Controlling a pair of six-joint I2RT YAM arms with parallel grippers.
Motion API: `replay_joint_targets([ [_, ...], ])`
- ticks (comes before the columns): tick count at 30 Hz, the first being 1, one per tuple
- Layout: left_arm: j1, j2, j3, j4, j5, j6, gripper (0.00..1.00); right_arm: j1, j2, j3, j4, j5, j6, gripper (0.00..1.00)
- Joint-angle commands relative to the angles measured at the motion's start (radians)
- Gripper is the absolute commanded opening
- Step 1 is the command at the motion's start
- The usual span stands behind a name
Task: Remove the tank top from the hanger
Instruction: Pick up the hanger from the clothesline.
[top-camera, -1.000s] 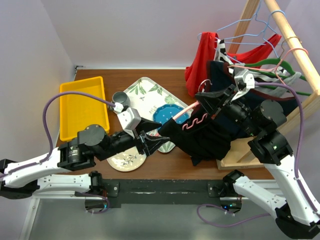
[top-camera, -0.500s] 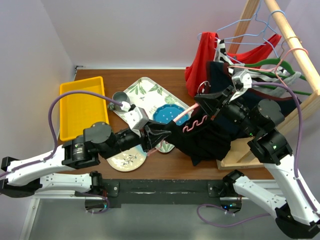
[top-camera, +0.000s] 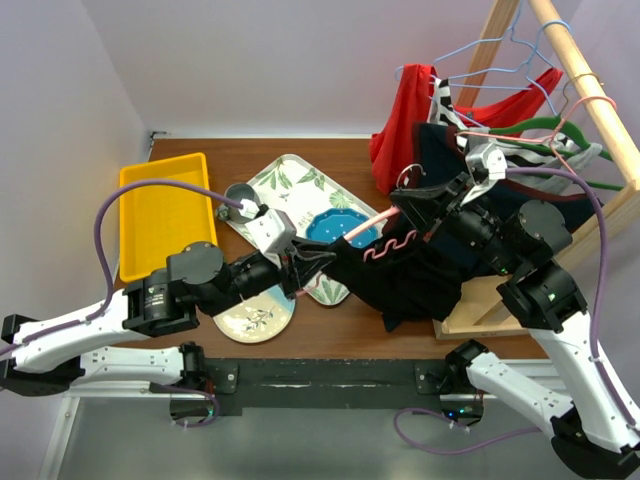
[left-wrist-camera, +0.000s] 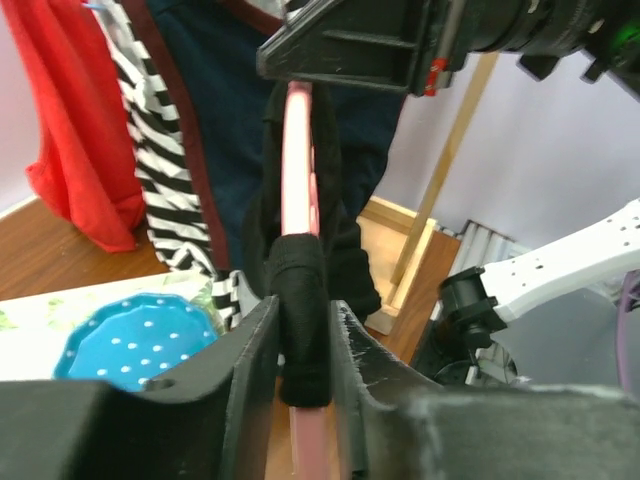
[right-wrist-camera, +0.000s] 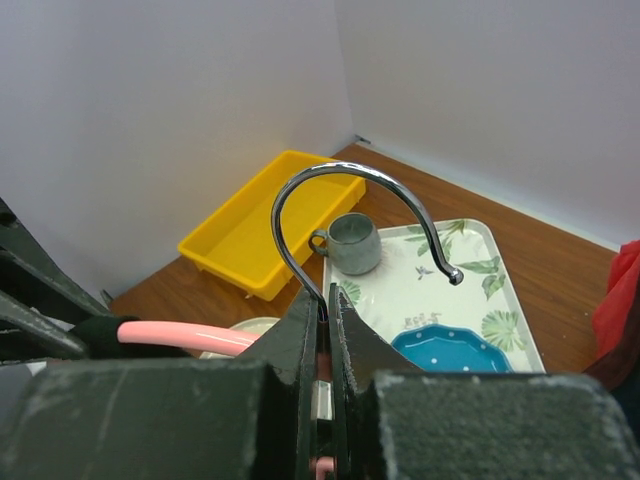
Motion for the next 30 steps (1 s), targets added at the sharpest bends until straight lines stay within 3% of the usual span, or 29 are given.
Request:
replay_joint_targets([
  [1,-0.013,-0.026,0.021,0.062,0.038,-0.001,0.38,-0.001,0.005,0.003,0.019,0.023,0.001,0.00],
  [3,-0.013,-0.029,0.015,0.070,0.042,0.000,0.37,-0.001,0.006,0.003,0.022,0.023,0.002,0.00],
  [6,-0.013,-0.029,0.013,0.079,0.053,0.007,0.23,-0.001,0.008,0.001,0.022,0.021,0.004,0.00],
  [7,-0.013,-0.026,0.013,0.082,0.059,0.010,0.13,-0.001,0.006,0.001,0.021,0.021,0.004,0.00],
  [10,-0.013,-0.017,0.015,0.082,0.081,0.016,0.03,-0.001,0.005,0.000,0.021,0.021,0.007,0.00],
  [12,-0.013,-0.017,0.012,0.079,0.081,0.011,0.08,-0.003,0.003,0.000,0.021,0.021,0.008,0.00],
  [13,-0.013,-0.015,0.012,0.077,0.079,0.008,0.20,-0.001,0.000,0.000,0.021,0.021,0.008,0.00],
  [19,-0.013,-0.014,0.006,0.064,0.042,0.005,0.38,-0.001,-0.001,0.000,0.018,0.023,0.010,0.00],
  [28,-0.013,0.020,0.013,0.030,0.007,0.013,0.36,-0.001,-0.006,0.007,0.019,0.021,0.016,0.00],
  [30,-0.013,0.028,0.015,0.022,0.001,0.016,0.26,-0.001,-0.007,0.009,0.018,0.021,0.018,0.00],
])
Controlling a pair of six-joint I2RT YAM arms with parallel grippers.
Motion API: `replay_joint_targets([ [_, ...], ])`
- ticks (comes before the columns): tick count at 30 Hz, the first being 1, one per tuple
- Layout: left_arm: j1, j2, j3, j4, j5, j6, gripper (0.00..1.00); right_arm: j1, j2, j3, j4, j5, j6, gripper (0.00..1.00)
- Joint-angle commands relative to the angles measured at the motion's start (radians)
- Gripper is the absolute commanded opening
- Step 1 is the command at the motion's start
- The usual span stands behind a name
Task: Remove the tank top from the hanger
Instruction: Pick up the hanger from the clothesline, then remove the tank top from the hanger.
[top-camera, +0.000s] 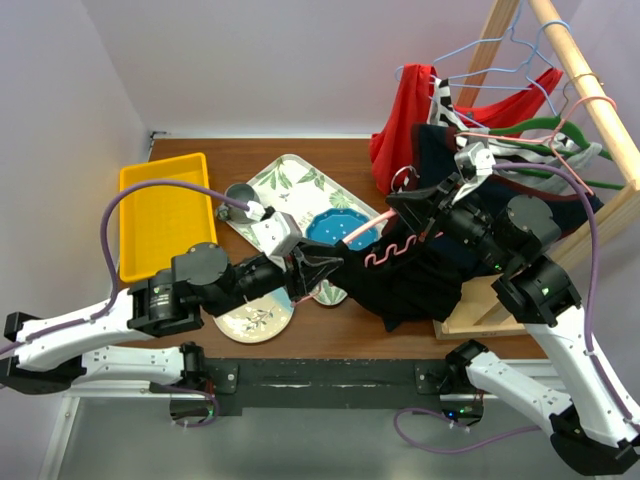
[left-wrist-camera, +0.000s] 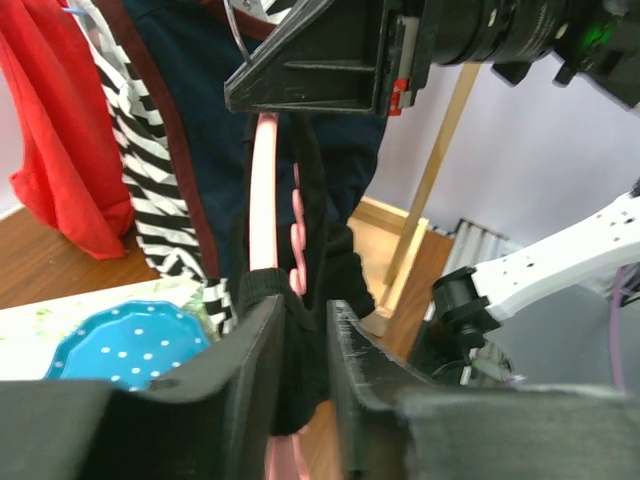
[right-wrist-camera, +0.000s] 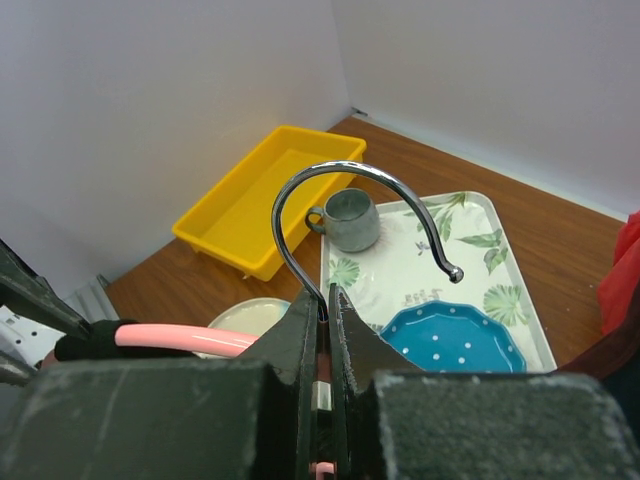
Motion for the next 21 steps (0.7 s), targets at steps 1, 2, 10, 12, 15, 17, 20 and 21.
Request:
replay_joint_targets([
  [1,-0.003,0.017,0.018,-0.007,-0.030,0.015,0.21,-0.001,-0.020,0.015,0.053,0.018,0.014,0.00],
  [2,-0.003,0.017,0.020,-0.008,-0.036,0.016,0.15,-0.001,-0.022,0.015,0.053,0.019,0.014,0.00],
  [10,-0.003,0.001,0.018,-0.005,-0.059,0.005,0.00,-0.001,-0.025,0.010,0.053,0.035,0.012,0.00],
  [12,-0.003,-0.013,0.012,-0.013,-0.073,-0.004,0.00,-0.001,-0.030,0.010,0.049,0.045,0.011,0.00],
  [15,-0.003,-0.032,0.008,-0.031,-0.108,-0.011,0.00,-0.003,-0.031,0.013,0.045,0.046,0.008,0.00],
  [17,-0.003,-0.041,0.008,-0.042,-0.111,-0.011,0.00,-0.001,-0.028,0.018,0.040,0.046,0.008,0.00],
  [20,-0.003,-0.042,0.028,-0.079,-0.110,-0.051,0.33,0.000,-0.022,0.025,0.036,0.068,0.020,0.00],
  [21,-0.003,-0.044,0.034,-0.085,-0.111,-0.070,0.39,-0.001,-0.017,0.030,0.033,0.084,0.027,0.00],
])
